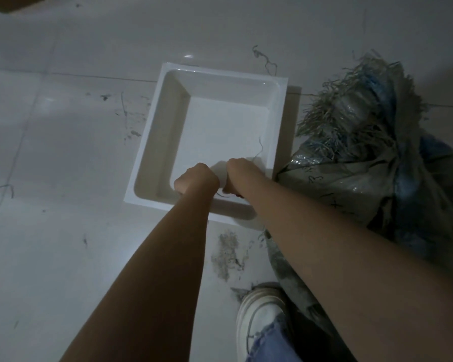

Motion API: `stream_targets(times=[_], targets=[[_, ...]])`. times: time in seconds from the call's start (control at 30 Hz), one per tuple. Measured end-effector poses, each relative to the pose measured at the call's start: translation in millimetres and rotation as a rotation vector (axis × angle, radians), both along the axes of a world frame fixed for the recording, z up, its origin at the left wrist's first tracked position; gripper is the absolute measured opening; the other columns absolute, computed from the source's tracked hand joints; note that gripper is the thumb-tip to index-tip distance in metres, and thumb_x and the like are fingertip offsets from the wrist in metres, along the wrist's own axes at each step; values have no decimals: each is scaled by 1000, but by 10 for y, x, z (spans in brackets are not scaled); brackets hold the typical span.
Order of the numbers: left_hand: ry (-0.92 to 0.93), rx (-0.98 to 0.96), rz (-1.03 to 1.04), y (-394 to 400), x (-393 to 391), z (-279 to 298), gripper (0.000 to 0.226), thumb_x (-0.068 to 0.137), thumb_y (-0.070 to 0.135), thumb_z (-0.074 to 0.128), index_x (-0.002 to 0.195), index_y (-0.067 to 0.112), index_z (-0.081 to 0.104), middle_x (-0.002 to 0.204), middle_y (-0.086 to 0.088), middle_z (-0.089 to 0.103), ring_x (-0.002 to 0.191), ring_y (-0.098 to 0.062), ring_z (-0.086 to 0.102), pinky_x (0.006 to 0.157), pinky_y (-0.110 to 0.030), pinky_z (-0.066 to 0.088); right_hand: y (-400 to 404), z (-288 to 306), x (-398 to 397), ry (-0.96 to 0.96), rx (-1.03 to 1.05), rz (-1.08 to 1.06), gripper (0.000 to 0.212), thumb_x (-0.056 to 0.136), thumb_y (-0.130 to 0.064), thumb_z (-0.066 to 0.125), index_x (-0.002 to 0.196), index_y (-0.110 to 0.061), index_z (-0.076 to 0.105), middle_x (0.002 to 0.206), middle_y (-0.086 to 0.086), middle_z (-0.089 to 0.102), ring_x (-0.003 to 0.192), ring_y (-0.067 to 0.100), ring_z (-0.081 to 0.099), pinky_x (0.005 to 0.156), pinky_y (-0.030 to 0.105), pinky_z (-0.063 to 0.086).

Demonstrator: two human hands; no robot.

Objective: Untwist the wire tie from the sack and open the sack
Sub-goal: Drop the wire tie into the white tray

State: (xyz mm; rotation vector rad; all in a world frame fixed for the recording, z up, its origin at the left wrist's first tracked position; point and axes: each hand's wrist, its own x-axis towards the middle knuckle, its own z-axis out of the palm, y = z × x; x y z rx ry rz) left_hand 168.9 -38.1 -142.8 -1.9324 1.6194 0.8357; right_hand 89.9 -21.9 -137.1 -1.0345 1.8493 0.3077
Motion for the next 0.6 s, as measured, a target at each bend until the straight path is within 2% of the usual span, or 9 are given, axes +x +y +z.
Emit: stream_targets(times=[0.07,0.13,0.23,0.27,0.33,0.37,0.43,0.5,0.6], targets=[[-41,-15,-29,9,28,7,17,86,13,54,95,6,66,97,-8,72,94,-25,69,81,-31,51,19,20,10,-24,11,38,16,91,-12,53,78,-2,55,65,8,46,58,17,45,73,27,43],[-31,-10,-2,23,85,35,20,87,11,50,98,4,64,102,-12,71,99,-28,68,84,-34,51,39,44,-10,-9,-75,133,9,89,-9,55,89,-1,59,64,7,43,61,20,47,67,27,42],[-37,-3,35,59,216,119,16,86,5,47,93,-1,61,103,-16,68,103,-31,66,90,-36,50,78,153,-79,-25,-230,214,26,89,-3,52,64,-4,47,62,5,42,61,21,46,51,26,34],[-35,0,52,78,256,165,15,86,6,47,89,0,60,105,-16,69,103,-31,66,92,-36,51,82,212,-103,-48,-248,218,22,89,-2,51,66,-3,49,65,6,45,63,21,48,54,26,36],[-11,17,102,99,322,263,19,87,13,47,71,2,51,108,-18,68,104,-33,66,95,-41,51,71,363,-126,-81,-279,234,11,88,-1,51,87,3,61,80,12,58,75,25,54,65,30,45],[10,30,128,90,348,299,25,87,15,47,66,3,47,108,-20,68,102,-34,66,94,-43,52,66,455,-141,-101,-296,245,16,88,-2,51,95,4,64,91,16,63,80,27,57,71,33,48],[82,57,161,69,364,426,26,89,14,43,65,2,43,100,-22,68,87,-34,67,86,-41,55,63,683,-194,-99,-355,306,20,88,-6,52,100,3,65,105,17,67,90,29,62,82,38,52],[191,103,139,68,303,606,23,91,11,40,71,0,45,81,-19,67,62,-29,62,63,-30,52,88,985,-335,-26,-477,369,20,89,-12,51,98,-3,65,106,13,67,95,29,62,81,37,50],[331,130,106,112,65,914,12,93,11,42,91,1,49,65,-9,60,54,-21,57,53,-24,41,218,1436,-724,145,-678,319,21,90,-20,49,99,-10,65,103,8,67,94,26,61,77,32,45]])
